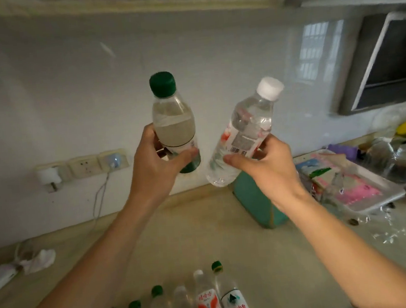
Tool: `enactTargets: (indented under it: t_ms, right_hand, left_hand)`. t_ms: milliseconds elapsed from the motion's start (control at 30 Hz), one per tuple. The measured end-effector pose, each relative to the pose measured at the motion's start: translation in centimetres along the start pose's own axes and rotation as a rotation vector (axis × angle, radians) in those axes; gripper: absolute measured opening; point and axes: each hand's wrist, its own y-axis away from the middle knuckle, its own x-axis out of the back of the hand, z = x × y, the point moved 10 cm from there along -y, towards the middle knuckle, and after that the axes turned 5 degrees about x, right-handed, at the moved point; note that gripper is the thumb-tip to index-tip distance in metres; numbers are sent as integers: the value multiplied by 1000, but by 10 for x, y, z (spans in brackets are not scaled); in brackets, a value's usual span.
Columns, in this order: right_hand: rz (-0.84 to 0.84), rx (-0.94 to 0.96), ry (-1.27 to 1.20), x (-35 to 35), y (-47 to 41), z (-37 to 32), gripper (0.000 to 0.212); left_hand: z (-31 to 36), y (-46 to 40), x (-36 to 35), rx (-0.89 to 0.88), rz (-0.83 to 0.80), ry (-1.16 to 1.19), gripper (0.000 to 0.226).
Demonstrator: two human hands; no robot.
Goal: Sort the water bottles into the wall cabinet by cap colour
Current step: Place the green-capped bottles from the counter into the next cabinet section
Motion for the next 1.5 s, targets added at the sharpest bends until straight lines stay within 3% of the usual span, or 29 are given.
enactTargets:
  t_ms: [167, 333, 467, 600, 967, 1133, 1500]
  right_hand:
    - [89, 174, -150, 10, -30, -100, 41]
    - [172, 338, -210, 29, -75, -199, 45]
    - [212, 393, -210, 42, -115, -253, 57]
    - [190, 395, -179, 44, -154, -277, 54]
    - [72, 305, 71, 29, -253, -279, 39]
    - [32, 311, 207, 20, -284, -275, 47]
    - [-118, 298, 154, 13, -324, -253, 34]
  left_hand:
    - [98, -26, 38, -188, 67, 31, 63]
    - [190, -58, 69, -331, 144, 60, 56]
    - [250, -88, 85, -380, 212, 65, 56]
    - [285, -122, 95, -378, 255, 27, 59]
    - [259, -208, 91, -116, 282, -68, 44]
    - [246, -242, 73, -21, 158, -119, 38]
    - [228, -282, 34, 11, -30, -105, 28]
